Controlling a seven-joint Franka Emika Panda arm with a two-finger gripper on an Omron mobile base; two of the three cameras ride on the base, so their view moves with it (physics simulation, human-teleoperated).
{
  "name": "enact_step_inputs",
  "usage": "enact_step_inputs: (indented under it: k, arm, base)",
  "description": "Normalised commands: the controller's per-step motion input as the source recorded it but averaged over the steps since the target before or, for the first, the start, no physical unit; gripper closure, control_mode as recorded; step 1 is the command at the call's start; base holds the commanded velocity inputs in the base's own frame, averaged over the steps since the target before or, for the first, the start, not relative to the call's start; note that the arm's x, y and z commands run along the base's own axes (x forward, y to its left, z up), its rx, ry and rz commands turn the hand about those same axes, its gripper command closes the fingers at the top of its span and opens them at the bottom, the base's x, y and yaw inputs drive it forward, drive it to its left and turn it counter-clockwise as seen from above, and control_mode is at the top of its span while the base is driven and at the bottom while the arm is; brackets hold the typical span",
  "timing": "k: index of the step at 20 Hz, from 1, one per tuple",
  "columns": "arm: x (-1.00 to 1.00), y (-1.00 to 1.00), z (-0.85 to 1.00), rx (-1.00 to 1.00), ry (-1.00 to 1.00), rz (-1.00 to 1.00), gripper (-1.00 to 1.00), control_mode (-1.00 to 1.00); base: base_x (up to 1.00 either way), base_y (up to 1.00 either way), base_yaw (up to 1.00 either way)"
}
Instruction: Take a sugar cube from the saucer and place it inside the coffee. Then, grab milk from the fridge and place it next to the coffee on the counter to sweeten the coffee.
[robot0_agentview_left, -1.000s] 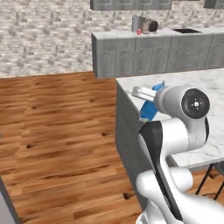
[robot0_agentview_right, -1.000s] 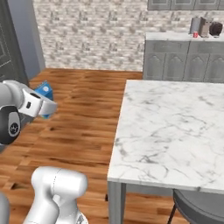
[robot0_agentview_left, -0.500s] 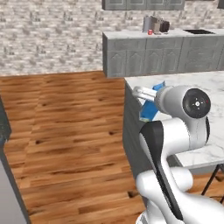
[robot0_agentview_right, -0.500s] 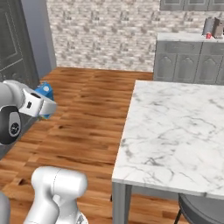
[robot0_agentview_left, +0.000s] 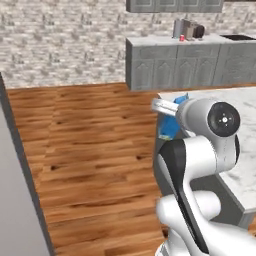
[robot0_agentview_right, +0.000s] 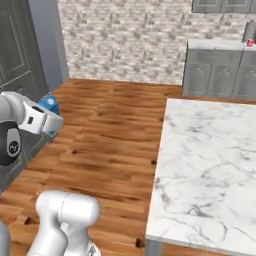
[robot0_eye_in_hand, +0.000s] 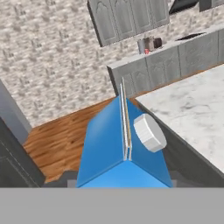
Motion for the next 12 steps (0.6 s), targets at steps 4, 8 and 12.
enact_step_inputs:
  k: [4,8,12]
  arm:
    - [0.0,0.0,0.0,0.0,0.0,0.0,1.0,1.0]
    - [0.0,0.0,0.0,0.0,0.0,0.0,1.0,1.0]
    - [0.0,0.0,0.0,0.0,0.0,0.0,1.0,1.0]
  base:
    - [1.0,0.0,-0.01]
    - [1.0,0.0,0.0]
    - [1.0,0.0,0.0]
